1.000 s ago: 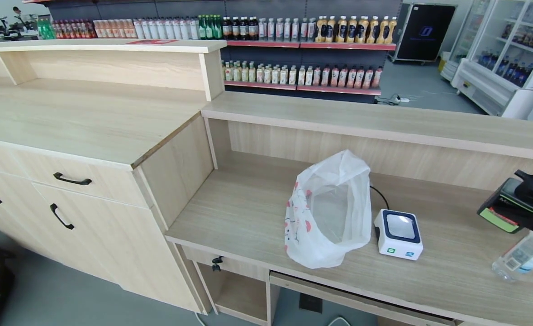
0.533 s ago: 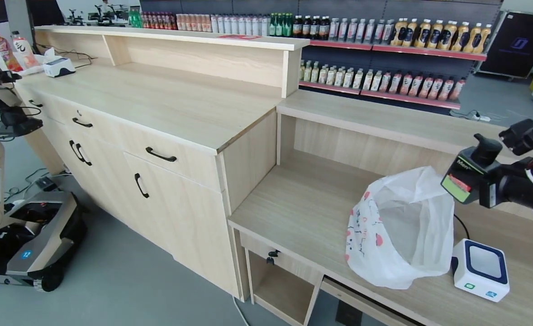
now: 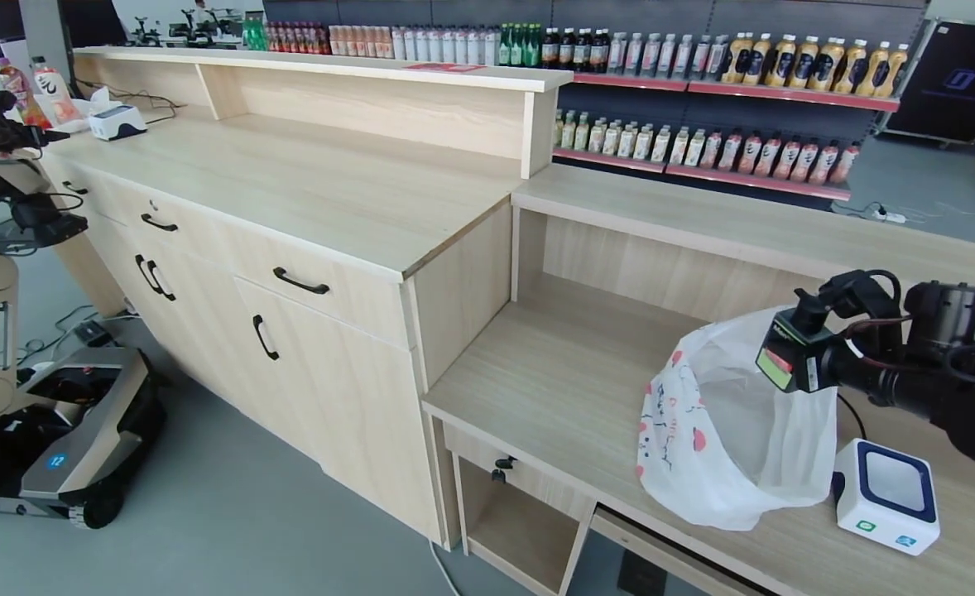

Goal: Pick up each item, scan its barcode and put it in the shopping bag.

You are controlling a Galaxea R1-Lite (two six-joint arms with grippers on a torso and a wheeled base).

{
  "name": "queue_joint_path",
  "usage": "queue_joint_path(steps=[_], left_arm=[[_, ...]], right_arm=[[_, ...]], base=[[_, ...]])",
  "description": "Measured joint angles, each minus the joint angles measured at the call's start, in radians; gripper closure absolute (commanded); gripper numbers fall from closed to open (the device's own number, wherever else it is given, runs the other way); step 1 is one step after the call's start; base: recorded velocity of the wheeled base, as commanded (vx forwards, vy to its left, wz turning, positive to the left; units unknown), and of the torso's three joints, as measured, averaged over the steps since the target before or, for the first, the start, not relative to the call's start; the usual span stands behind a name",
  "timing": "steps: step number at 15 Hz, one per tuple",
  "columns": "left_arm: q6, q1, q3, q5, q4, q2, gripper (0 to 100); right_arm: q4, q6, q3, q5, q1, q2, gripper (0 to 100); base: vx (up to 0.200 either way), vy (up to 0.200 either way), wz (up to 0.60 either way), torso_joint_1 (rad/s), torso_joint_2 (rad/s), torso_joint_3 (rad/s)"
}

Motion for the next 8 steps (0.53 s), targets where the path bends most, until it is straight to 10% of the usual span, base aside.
queue_joint_path(steps=[8], left_arm=[[0.0, 0.0, 0.0, 0.0, 0.0, 0.0, 0]], right_arm=[[-0.002, 0.038, -0.153, 0.002, -0.003, 0.185, 100]], base=[[0.0, 0.0, 0.0, 0.0, 0.0, 0.0]])
